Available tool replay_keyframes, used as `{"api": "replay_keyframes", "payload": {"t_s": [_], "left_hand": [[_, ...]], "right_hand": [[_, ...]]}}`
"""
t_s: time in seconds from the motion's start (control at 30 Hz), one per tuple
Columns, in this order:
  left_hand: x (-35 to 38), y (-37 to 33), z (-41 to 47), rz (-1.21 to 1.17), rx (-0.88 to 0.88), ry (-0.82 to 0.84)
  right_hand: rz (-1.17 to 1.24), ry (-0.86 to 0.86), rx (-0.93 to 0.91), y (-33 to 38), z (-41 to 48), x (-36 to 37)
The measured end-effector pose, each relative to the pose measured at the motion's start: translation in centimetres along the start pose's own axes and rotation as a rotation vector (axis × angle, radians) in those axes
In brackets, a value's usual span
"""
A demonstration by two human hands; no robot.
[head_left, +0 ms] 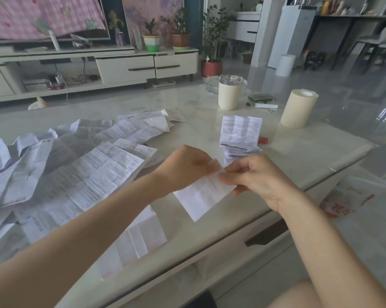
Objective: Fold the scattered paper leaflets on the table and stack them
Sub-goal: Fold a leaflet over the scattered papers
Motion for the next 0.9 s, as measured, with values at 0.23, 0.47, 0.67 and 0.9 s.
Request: {"api": "replay_keyframes", "payload": {"t_s": [0.23, 0.47, 0.67, 0.9], "left_hand": [[0.0, 0.2, -0.2, -0.147, 0.028, -0.126], [-0.8, 1.5, 0.6, -0.113, -0.024, -0.165], [-2.5, 3.0, 1.2, -0.158, -0.164, -0.221], [0.2, 0.5, 0.5, -0.406, -0.096, 0.052]], "right_hand": [[0.032, -0.060, 0.025, 0.1, 0.1, 0.2], [0.220, -0.181, -0.001, -0.4, 0.0, -1.9], [0.541, -0.353, -0.179, 1.4, -0.9, -6.5], [0.000, -0.163, -0.183, 1.2, 0.6, -0.7]]}}
Point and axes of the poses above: each hand's wrist, its own z-axis towards the middle knuckle, its own x-axis out of the palm, y = z × x, the point moved 6 cm from there along z, towards the middle knuckle, and after that the axes turned 5 degrees about -x, right-handed, at the moved point
